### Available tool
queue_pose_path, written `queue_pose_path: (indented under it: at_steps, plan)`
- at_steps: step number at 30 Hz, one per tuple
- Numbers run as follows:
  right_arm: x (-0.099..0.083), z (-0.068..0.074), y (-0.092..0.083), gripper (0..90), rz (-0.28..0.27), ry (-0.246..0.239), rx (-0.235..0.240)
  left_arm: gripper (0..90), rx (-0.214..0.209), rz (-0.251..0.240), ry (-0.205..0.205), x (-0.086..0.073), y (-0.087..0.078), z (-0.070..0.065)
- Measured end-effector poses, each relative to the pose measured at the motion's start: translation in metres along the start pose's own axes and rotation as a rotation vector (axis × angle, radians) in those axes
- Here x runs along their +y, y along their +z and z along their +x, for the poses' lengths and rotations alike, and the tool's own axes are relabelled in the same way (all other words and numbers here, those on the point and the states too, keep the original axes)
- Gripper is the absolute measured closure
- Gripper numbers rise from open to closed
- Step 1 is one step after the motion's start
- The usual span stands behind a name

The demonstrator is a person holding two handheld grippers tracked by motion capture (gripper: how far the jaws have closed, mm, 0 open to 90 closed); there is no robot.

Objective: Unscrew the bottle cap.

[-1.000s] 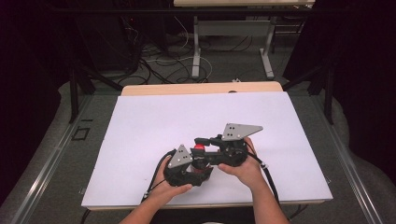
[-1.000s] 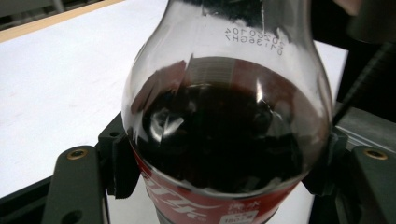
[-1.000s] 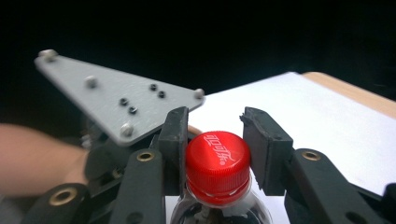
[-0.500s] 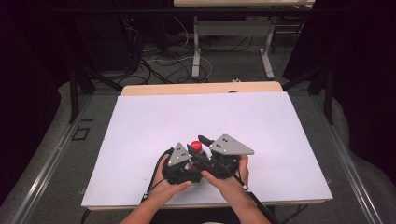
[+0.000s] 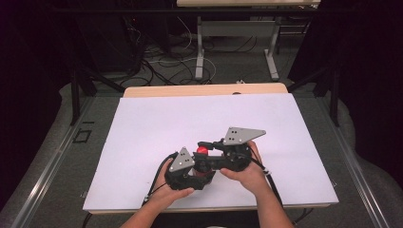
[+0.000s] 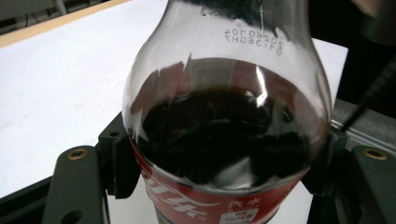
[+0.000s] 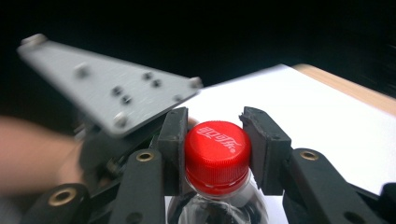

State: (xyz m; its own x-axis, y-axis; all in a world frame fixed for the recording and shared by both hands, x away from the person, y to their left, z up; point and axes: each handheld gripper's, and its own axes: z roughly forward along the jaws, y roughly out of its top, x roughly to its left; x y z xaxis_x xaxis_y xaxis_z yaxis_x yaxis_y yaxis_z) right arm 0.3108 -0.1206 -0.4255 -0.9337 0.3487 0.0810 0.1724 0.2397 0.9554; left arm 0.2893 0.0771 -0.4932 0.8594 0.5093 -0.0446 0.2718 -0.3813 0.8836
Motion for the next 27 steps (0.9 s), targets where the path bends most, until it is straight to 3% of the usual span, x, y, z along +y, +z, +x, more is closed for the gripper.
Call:
queue_pose_path:
  at_steps: [2,3,4,5,7,9,11,12,14,16,18,21,25,26,27]
  plan:
    - [-0.002,-0.009,-0.001,61.1,-0.015,-0.02,0.092,29.8,-0.021,0.007,0.01,0.0,0.0,-0.001]
    - [-0.002,-0.009,-0.001,61.1,-0.015,-0.02,0.092,29.8,-0.021,0.007,0.01,0.0,0.0,-0.001]
    - [-0.001,-0.013,-0.002,60.8,0.006,-0.017,0.131,29.8,-0.013,0.003,-0.006,0.0,0.001,0.0]
    - [-0.001,-0.013,-0.002,60.6,0.003,-0.012,0.12,29.8,-0.007,0.0,-0.007,0.0,0.001,0.0]
    - [-0.001,-0.008,-0.001,59.7,-0.006,-0.014,0.067,29.8,0.014,0.004,-0.019,0.001,0.001,0.0]
    - [0.0,0.001,0.0,50.9,-0.024,0.011,-0.02,29.8,0.025,0.004,-0.026,0.001,0.001,0.001]
    - [0.002,0.012,0.0,49.5,-0.057,0.011,-0.101,29.7,0.056,0.008,-0.042,0.0,0.0,0.004]
    - [0.003,0.018,-0.001,48.5,-0.078,0.036,-0.146,29.7,0.059,0.009,-0.055,0.0,0.0,0.004]
    - [0.004,0.029,-0.002,48.6,-0.114,0.082,-0.252,29.7,0.083,0.009,-0.062,-0.001,0.0,0.004]
    - [0.004,0.039,-0.001,50.1,-0.127,0.095,-0.369,29.7,0.092,0.013,-0.067,-0.001,0.0,0.005]
    - [0.003,0.045,0.004,51.0,-0.125,0.089,-0.434,29.7,0.098,0.012,-0.07,-0.001,0.0,0.005]
    - [-0.001,0.049,0.014,54.5,-0.085,0.101,-0.478,29.7,0.102,0.014,-0.064,0.0,0.001,0.003]
    - [-0.002,0.049,0.021,60.6,-0.06,0.083,-0.488,29.8,0.1,0.022,-0.065,-0.001,0.002,0.002]
    - [-0.002,0.049,0.021,60.9,-0.06,0.083,-0.488,29.8,0.093,0.022,-0.059,-0.001,0.001,0.003]
    - [-0.001,0.045,0.019,61.3,-0.05,0.075,-0.441,29.9,0.077,0.012,-0.056,-0.001,0.0,0.004]
